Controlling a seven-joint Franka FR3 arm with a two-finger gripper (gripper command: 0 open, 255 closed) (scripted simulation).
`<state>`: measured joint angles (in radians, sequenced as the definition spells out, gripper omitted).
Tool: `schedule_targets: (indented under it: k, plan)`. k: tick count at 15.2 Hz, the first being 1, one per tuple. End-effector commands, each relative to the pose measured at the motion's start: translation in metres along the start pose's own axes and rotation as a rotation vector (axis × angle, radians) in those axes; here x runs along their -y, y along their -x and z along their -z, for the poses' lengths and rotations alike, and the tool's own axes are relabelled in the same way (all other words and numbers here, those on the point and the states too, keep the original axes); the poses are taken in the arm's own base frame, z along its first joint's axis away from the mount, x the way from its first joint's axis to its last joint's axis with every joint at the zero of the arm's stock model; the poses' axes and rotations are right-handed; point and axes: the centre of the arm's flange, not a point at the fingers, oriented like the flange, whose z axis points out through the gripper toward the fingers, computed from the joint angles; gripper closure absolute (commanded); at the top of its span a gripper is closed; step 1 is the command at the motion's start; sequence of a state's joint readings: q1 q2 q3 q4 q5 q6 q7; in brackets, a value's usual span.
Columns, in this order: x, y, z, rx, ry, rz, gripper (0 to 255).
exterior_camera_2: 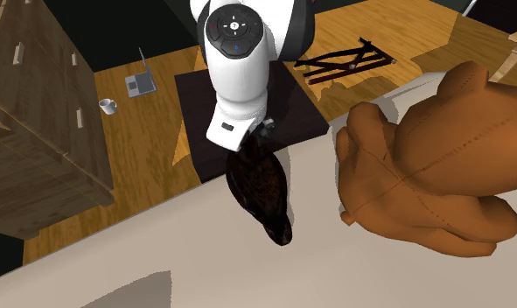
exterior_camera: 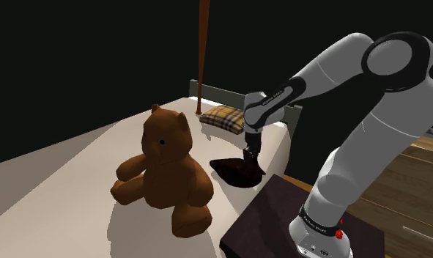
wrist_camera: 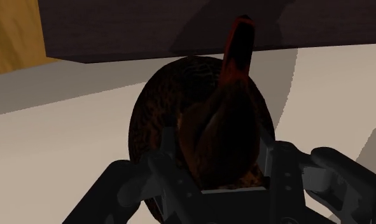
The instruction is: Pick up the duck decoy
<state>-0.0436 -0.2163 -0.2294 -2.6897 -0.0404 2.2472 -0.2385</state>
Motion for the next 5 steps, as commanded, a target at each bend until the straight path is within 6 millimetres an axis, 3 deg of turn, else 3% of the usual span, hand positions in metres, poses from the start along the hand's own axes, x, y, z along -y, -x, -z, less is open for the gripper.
schedule_targets:
  k: [1, 5]
  plan:
    - [0.001, 0.003, 0.012, 0.000, 0.000, 0.000, 255]
    - [0.002, 0.005, 0.023, 0.000, 0.000, 0.000, 255]
